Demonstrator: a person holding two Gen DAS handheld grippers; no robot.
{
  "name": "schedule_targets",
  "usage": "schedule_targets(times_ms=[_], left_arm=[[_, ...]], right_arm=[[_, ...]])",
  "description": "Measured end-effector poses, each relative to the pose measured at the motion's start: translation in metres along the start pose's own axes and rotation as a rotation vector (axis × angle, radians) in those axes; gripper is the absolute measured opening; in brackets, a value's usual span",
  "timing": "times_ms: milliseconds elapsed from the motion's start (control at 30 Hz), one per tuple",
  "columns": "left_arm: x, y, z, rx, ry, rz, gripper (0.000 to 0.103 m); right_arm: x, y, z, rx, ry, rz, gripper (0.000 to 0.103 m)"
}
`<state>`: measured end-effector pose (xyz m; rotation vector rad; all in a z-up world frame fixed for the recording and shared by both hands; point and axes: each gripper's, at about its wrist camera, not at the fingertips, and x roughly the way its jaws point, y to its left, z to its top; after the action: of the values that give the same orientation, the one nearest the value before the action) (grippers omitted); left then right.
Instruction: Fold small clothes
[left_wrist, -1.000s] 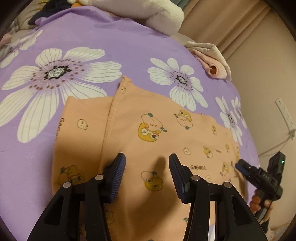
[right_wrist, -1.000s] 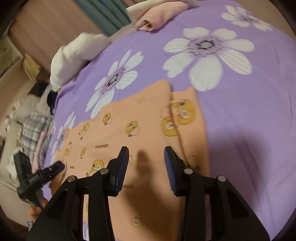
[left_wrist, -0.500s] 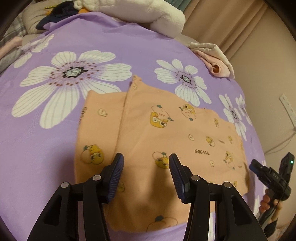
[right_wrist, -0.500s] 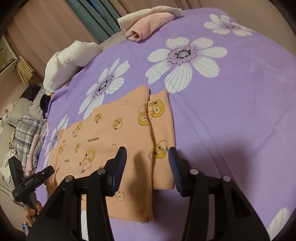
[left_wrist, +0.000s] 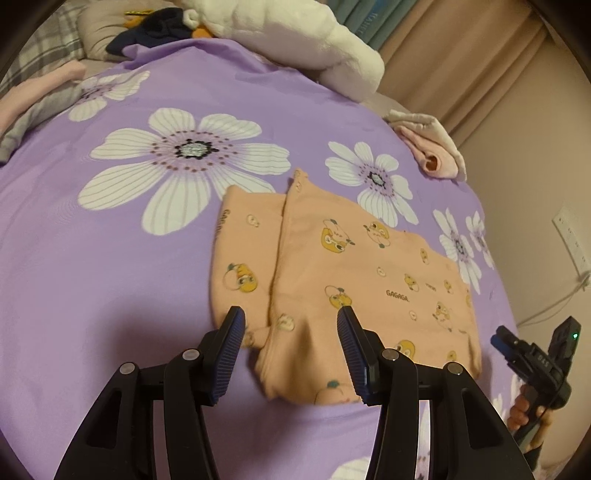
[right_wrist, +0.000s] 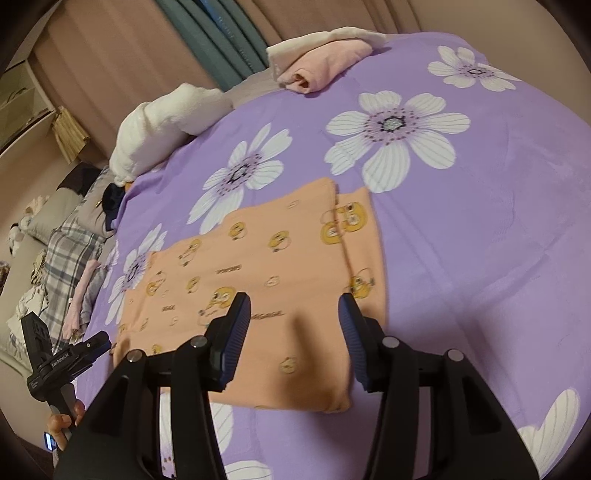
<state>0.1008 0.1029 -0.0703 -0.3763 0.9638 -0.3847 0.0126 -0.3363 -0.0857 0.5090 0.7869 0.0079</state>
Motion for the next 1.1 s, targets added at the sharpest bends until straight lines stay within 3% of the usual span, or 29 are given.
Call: schedule_targets(times_ms=[267,533,700,800,1100], left_arm=[[-0.026,0.029,-0.015,-0.117,-0.042,-0.006,0.050],[-0.032,0.060,-0.038,-0.261,-0.020,-0.084,0.050],[-0.031,0.069,-0.049,-0.305,0.005,-0.136,0.050],[-0.032,0.073,-0.053,-0.335,0.006,-0.179,0.058],[-0.033,0.075,-0.057,-0.359,0.016,-0.244,0.058]], right_arm=[[0.004,0.027,-0.013,-0.062,0.033,0.052,0.050],[0.012,0.056,-0.026,-0.108,0.076,0.080,0.050],[0.016,0.074,-0.033,-0.134,0.100,0.094,0.050],[0.019,0.087,-0.037,-0.158,0.108,0.105,0.050],[0.026,0.122,-0.042,-0.223,0.122,0.125,0.051]])
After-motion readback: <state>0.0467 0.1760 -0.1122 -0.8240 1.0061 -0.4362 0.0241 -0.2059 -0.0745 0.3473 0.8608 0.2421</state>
